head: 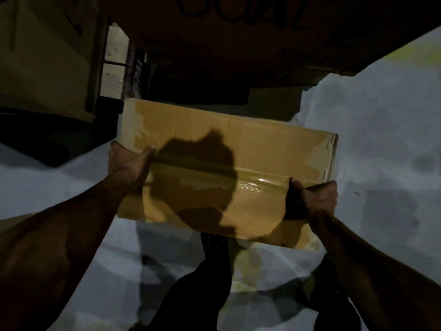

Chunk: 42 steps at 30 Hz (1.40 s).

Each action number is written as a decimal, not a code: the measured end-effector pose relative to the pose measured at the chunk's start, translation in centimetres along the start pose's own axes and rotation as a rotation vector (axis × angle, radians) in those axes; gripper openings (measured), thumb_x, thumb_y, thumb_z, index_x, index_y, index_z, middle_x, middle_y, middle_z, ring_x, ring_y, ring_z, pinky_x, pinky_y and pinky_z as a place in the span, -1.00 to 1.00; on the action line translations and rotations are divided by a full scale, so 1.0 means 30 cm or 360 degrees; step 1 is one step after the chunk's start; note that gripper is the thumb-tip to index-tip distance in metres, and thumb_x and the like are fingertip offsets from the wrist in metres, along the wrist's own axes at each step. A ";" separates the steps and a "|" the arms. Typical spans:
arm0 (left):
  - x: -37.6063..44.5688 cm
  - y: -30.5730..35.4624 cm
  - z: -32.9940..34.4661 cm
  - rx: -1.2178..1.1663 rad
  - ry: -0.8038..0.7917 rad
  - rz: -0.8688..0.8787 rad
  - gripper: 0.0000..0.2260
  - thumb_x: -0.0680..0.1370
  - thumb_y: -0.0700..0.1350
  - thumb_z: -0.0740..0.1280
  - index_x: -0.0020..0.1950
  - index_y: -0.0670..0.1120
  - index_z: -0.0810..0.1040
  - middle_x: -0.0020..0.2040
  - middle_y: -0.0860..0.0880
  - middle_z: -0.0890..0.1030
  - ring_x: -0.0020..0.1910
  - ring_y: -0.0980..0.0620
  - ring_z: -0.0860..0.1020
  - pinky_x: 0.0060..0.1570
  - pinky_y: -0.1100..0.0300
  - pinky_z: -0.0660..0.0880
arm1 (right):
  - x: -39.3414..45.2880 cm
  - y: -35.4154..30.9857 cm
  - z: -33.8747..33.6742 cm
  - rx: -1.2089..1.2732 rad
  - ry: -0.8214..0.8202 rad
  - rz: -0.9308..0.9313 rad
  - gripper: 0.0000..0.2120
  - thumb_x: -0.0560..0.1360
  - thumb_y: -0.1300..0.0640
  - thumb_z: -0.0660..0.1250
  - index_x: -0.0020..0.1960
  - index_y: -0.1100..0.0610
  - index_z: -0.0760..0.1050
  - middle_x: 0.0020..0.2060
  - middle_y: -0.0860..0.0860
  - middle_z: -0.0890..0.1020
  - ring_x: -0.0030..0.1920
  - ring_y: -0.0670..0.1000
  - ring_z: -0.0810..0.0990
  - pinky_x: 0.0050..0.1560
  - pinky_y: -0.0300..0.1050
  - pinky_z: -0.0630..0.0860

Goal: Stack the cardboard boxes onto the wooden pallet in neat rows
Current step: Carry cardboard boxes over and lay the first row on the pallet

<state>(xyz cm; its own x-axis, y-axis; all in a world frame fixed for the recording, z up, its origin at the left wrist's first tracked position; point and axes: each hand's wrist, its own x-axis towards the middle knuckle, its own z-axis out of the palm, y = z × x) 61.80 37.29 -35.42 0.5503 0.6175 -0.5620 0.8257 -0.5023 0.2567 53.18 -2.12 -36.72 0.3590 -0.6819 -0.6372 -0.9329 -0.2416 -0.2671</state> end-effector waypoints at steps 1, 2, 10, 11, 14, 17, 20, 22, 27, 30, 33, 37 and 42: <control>0.013 -0.006 0.006 -0.0033 0.0010 -0.0009 -0.11 0.35 0.31 0.48 0.49 -0.13 0.24 0.42 -0.20 0.39 0.37 -0.27 0.40 0.36 -0.17 0.37 | 0.007 0.001 0.007 0.0026 0.0024 0.0005 -0.12 0.29 -0.23 0.58 0.38 0.17 0.27 0.33 0.19 0.44 0.34 0.28 0.43 0.33 0.27 0.44; 0.023 -0.010 0.010 -0.0070 0.0009 -0.0019 -0.11 0.34 0.30 0.50 0.48 -0.12 0.26 0.41 -0.19 0.41 0.36 -0.27 0.41 0.36 -0.16 0.38 | 0.014 0.003 0.013 0.0051 0.0047 0.0014 -0.13 0.30 -0.21 0.59 0.39 0.18 0.27 0.33 0.18 0.43 0.34 0.28 0.43 0.33 0.24 0.44; -0.020 -0.003 -0.019 -0.0084 -0.0020 -0.0023 -0.19 0.41 0.21 0.51 0.46 -0.19 0.26 0.41 -0.26 0.42 0.36 -0.29 0.42 0.34 -0.14 0.37 | 0.013 0.040 -0.017 0.0137 0.0062 0.0041 -0.08 0.22 -0.24 0.62 0.35 0.15 0.27 0.29 0.18 0.48 0.29 0.28 0.48 0.27 0.29 0.49; -0.045 -0.001 -0.031 -0.0081 -0.0021 -0.0014 -0.19 0.42 0.20 0.51 0.46 -0.19 0.26 0.41 -0.27 0.42 0.36 -0.29 0.42 0.33 -0.14 0.38 | -0.002 0.047 -0.043 0.0129 0.0075 0.0029 -0.09 0.24 -0.23 0.61 0.36 0.18 0.27 0.29 0.19 0.48 0.30 0.28 0.47 0.28 0.27 0.48; -0.169 0.032 -0.090 -0.0064 -0.0004 0.0021 -0.21 0.42 0.21 0.50 0.43 -0.23 0.28 0.38 -0.30 0.44 0.33 -0.32 0.45 0.27 -0.16 0.41 | -0.070 0.068 -0.180 0.0125 0.0129 -0.0009 -0.11 0.29 -0.19 0.60 0.38 0.23 0.27 0.31 0.23 0.46 0.32 0.29 0.44 0.31 0.22 0.45; -0.338 0.087 -0.171 -0.0073 -0.0002 0.0057 -0.21 0.43 0.23 0.48 0.43 -0.24 0.29 0.37 -0.30 0.45 0.30 -0.32 0.47 0.24 -0.16 0.43 | -0.142 0.095 -0.366 0.0171 0.0123 -0.0041 -0.10 0.30 -0.18 0.59 0.40 0.23 0.26 0.31 0.22 0.46 0.32 0.30 0.43 0.32 0.24 0.43; -0.558 0.146 -0.268 -0.0133 -0.0050 0.0136 -0.18 0.41 0.24 0.49 0.45 -0.21 0.27 0.37 -0.28 0.45 0.31 -0.31 0.46 0.27 -0.17 0.43 | -0.224 0.130 -0.591 0.0190 0.0150 -0.0098 -0.09 0.29 -0.24 0.58 0.39 0.23 0.27 0.30 0.23 0.47 0.31 0.30 0.45 0.30 0.24 0.45; -0.719 0.189 -0.330 -0.0164 -0.0095 0.0177 -0.15 0.40 0.24 0.50 0.47 -0.19 0.25 0.38 -0.26 0.44 0.33 -0.30 0.44 0.31 -0.20 0.42 | -0.278 0.150 -0.751 0.0206 0.0182 -0.0100 -0.07 0.28 -0.25 0.57 0.40 0.23 0.27 0.32 0.23 0.47 0.33 0.30 0.43 0.32 0.23 0.43; -1.143 0.323 -0.428 -0.0164 -0.0136 0.0307 -0.18 0.42 0.19 0.51 0.47 -0.19 0.22 0.36 -0.27 0.44 0.32 -0.30 0.45 0.29 -0.21 0.43 | -0.352 0.214 -1.168 0.0249 0.0219 -0.0108 -0.02 0.33 -0.23 0.56 0.52 0.20 0.18 0.43 0.22 0.38 0.44 0.28 0.33 0.42 0.25 0.32; -1.380 0.411 -0.458 -0.0086 -0.0094 0.0380 -0.19 0.44 0.18 0.50 0.48 -0.20 0.20 0.37 -0.29 0.42 0.31 -0.32 0.44 0.25 -0.19 0.43 | -0.368 0.243 -1.404 0.0228 0.0256 -0.0144 -0.06 0.36 -0.22 0.53 0.51 0.17 0.17 0.42 0.22 0.38 0.42 0.29 0.34 0.43 0.22 0.30; -1.564 0.493 -0.468 -0.0049 -0.0068 0.0476 -0.12 0.43 0.17 0.51 0.53 -0.21 0.14 0.42 -0.31 0.37 0.36 -0.34 0.40 0.28 -0.20 0.40 | -0.369 0.241 -1.623 0.0216 0.0300 -0.0194 -0.09 0.39 -0.20 0.52 0.52 0.15 0.16 0.42 0.22 0.35 0.43 0.28 0.31 0.42 0.19 0.26; -1.749 0.604 -0.456 0.0041 0.0027 0.0537 -0.02 0.40 0.23 0.51 0.58 -0.18 0.06 0.47 -0.32 0.29 0.41 -0.36 0.33 0.30 -0.22 0.34 | -0.345 0.238 -1.854 0.0235 0.0374 -0.0247 -0.04 0.39 -0.23 0.51 0.57 0.14 0.12 0.45 0.23 0.33 0.44 0.29 0.30 0.42 0.20 0.28; -1.904 0.772 -0.434 0.0020 0.0153 0.0555 -0.04 0.37 0.29 0.50 0.52 -0.19 0.15 0.43 -0.33 0.35 0.37 -0.37 0.36 0.29 -0.23 0.35 | -0.307 0.216 -2.077 0.0295 0.0409 -0.0306 -0.05 0.40 -0.22 0.50 0.57 0.16 0.11 0.46 0.24 0.31 0.44 0.29 0.29 0.42 0.18 0.24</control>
<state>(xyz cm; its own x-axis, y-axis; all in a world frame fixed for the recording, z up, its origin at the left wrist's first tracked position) 51.10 -1.72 12.87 0.8083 0.4616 -0.3655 0.5849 -0.7000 0.4097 42.07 -40.43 12.47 0.4867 -0.7931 -0.3664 -0.8196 -0.2694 -0.5057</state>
